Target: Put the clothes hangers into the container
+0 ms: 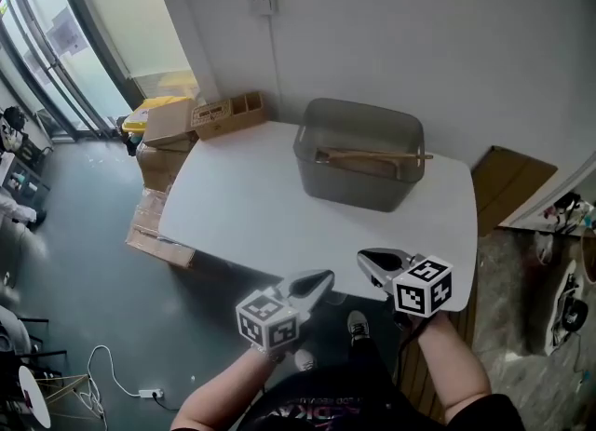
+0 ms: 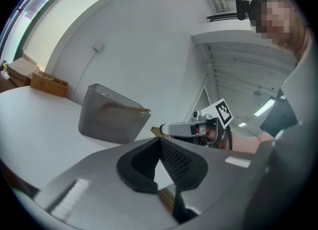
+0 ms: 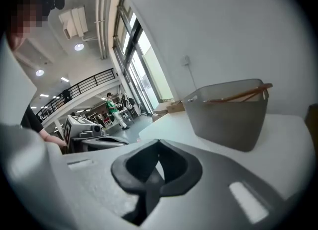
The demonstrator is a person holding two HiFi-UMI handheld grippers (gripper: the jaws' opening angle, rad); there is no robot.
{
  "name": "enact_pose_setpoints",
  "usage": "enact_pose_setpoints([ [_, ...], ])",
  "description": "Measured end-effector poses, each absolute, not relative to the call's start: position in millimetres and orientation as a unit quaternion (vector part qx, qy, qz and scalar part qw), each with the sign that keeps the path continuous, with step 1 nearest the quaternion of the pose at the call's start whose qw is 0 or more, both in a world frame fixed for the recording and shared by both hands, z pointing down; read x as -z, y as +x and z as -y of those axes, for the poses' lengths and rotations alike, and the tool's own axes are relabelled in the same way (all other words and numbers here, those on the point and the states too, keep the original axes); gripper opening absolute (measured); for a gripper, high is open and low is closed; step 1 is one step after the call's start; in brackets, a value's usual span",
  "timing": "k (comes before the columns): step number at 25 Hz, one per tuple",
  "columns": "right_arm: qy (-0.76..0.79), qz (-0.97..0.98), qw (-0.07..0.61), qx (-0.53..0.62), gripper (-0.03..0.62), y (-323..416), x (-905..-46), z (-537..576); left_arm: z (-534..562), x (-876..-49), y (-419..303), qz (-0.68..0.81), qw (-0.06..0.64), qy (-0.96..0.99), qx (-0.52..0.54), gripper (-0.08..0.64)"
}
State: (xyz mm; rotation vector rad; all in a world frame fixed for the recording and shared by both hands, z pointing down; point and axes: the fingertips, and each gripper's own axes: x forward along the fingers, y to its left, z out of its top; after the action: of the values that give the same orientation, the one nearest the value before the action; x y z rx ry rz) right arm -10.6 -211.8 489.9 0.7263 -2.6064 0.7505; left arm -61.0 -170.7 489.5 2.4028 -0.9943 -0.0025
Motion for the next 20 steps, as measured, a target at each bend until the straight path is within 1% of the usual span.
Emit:
enact_pose_setpoints([
  [5,0.282,0.9,0.15,-0.298,0.002,-4,-505,165,137,-494,-63,0.353,0.282,0.892,-0.003,0.006],
  [10,0.291,0.89,0.146,-0.321,0.002,-13,-519,119,108,-502,-60,0.335,0.287,0.897,-0.013,0.006],
  [20,0.29,0.888,0.153,-0.323,0.002,-25,-529,62,58,-506,-68,0.329,0.299,0.896,-0.002,0.006],
])
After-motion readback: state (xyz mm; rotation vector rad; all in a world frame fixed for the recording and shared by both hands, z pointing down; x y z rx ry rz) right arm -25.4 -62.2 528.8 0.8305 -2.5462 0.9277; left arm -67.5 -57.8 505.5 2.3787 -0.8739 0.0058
